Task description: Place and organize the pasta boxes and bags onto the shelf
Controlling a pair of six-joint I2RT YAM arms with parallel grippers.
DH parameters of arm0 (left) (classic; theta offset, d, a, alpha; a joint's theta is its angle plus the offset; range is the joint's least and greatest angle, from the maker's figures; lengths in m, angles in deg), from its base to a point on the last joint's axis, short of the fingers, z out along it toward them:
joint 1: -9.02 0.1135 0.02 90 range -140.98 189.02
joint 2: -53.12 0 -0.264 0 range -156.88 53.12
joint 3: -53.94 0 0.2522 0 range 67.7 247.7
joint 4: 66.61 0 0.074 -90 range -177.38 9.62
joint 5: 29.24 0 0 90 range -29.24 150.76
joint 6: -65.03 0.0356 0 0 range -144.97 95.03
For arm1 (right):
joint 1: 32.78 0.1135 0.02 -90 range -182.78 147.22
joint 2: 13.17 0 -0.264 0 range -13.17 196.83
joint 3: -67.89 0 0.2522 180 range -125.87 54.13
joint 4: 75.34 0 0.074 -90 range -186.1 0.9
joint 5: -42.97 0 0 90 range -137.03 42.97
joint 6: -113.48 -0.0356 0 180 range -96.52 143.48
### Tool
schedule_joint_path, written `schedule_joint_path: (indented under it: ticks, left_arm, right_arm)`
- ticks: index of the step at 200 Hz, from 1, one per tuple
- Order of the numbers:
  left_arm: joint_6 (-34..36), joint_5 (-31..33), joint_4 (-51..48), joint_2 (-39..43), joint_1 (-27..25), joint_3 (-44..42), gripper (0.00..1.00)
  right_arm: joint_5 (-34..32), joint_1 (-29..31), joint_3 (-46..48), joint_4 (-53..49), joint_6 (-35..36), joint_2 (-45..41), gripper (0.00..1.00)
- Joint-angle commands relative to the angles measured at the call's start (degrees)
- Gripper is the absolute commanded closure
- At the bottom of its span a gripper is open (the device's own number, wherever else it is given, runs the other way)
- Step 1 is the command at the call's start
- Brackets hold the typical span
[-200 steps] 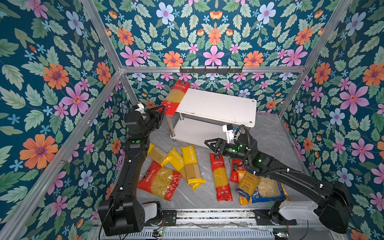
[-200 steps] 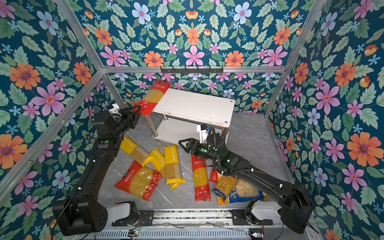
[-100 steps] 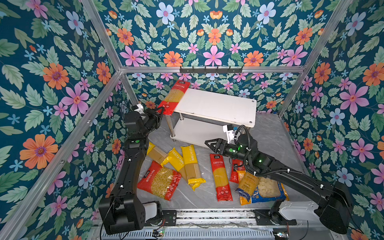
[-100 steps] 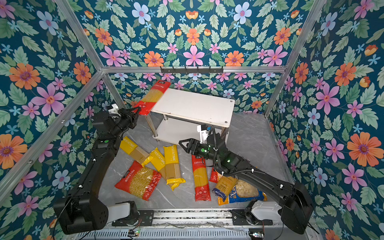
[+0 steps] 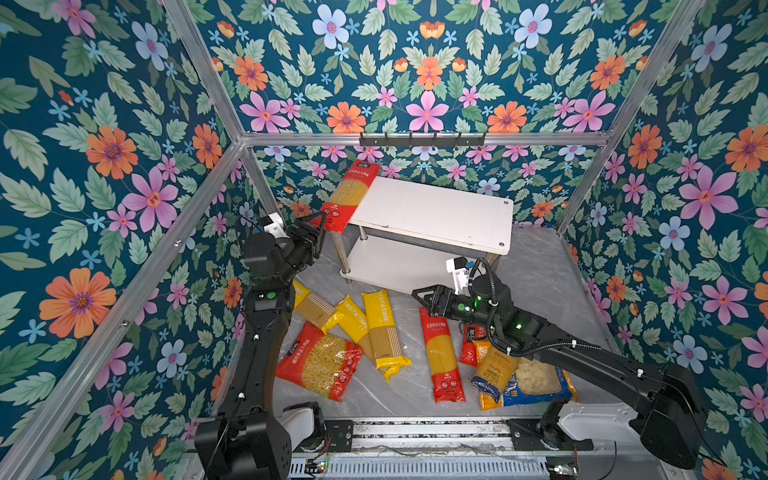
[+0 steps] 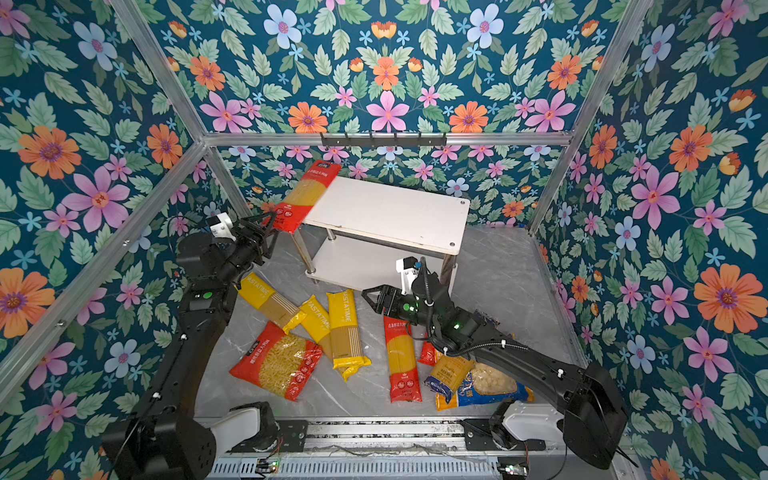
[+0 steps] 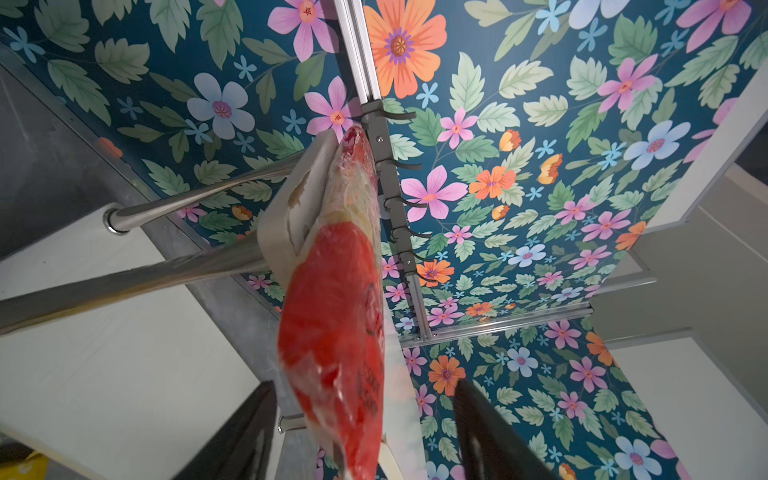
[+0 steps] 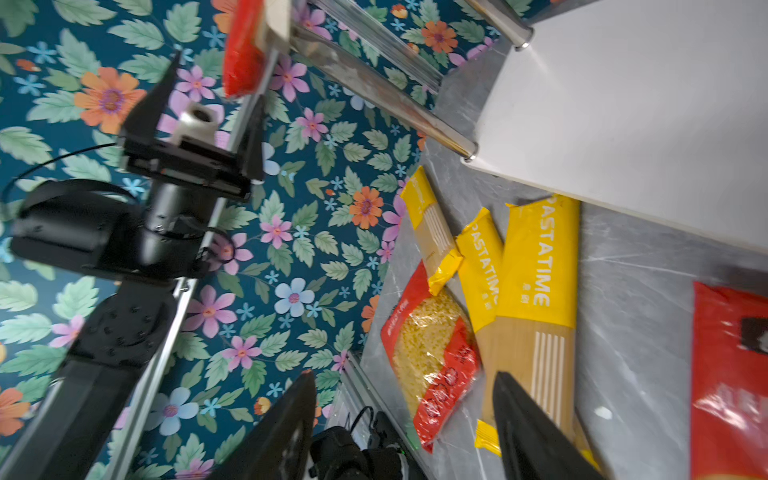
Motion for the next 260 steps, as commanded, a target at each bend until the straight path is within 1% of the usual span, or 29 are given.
schedule_joint_path:
  ticks: [1, 9, 24, 50, 63, 75, 99, 116, 139, 168, 182, 199, 210, 223, 239, 260]
  left_arm:
    - [7.91, 0.42, -5.77, 5.17, 0.11, -3.72, 0.27]
    - [10.74, 1.46, -8.84, 7.74, 0.01, -5.26, 0.25]
    - [14.66, 3.43, -12.9, 12.25, -0.22, -8.87, 0.25]
    - [17.0, 5.67, -15.26, 19.5, -1.31, -17.48, 0.25]
    - [18.27, 7.41, -16.38, 22.12, -2.75, -21.05, 0.25]
    - [19.74, 10.14, -17.15, 23.94, -4.78, -23.78, 0.25]
    - [22.32, 18.47, -17.37, 25.38, -12.9, -27.73, 0.25]
    - [22.97, 24.3, -15.86, 24.46, -20.79, -30.0, 0.25]
    - [22.21, 29.26, -11.49, 21.66, -28.89, -33.14, 0.26]
    - [22.37, 34.89, -6.55, 17.29, -37.91, -34.68, 0.27]
    - [22.89, 36.91, -4.71, 14.39, -41.84, -34.14, 0.27]
    - [23.58, 38.58, -2.62, 10.34, -46.13, -33.05, 0.28]
    - [23.97, 39.23, -1.06, 7.81, -48.51, -32.38, 0.28]
    - [24.25, 39.22, 0.79, 5.24, -50.46, -31.84, 0.28]
    - [24.55, 37.05, 3.22, 2.78, -50.94, -31.53, 0.3]
    - [26.53, 34.33, 3.12, 1.07, -50.99, -29.96, 0.31]
  right_arm:
    - [-3.71, 0.39, 3.69, -3.72, 0.37, -1.37, 0.35]
    - [-5.04, 0.67, 5.22, -5.46, 0.59, -1.99, 0.37]
    - [-7.79, 1.44, 7.59, -8.87, 1.13, -3.05, 0.41]
    - [-11.75, 1.83, 12.01, -12.49, 0.49, -4.02, 0.48]
    - [-13.2, 1.9, 13.24, -14.16, 0.44, -3.43, 0.5]
    - [-14.34, 1.86, 13.48, -15.9, 0.99, -2.12, 0.52]
    - [-17.03, 1.9, 13.31, -18.57, 1.39, 0.93, 0.55]
    - [-18.3, 1.83, 12.73, -18.87, 2.35, 3.51, 0.56]
    - [-19.53, 1.61, 12.07, -19.28, 2.23, 7.8, 0.56]
    - [-18.23, 0.33, 11.92, -17.64, 2.23, 10.97, 0.53]
    - [-16.29, 0.1, 12.18, -15.64, 2.21, 12.41, 0.5]
    - [-13.96, 0.15, 12.34, -13.44, 1.92, 14.7, 0.5]
    - [-12.24, 0.08, 12.87, -11.2, 1.8, 15.47, 0.5]
    - [-10.71, 0.08, 13.92, -8.23, 1.7, 15.38, 0.54]
    - [-9.62, 0.12, 15.09, -5.44, 1.61, 14.19, 0.61]
    - [-7.85, 0.13, 15.63, -3.15, 2.13, 12.3, 0.71]
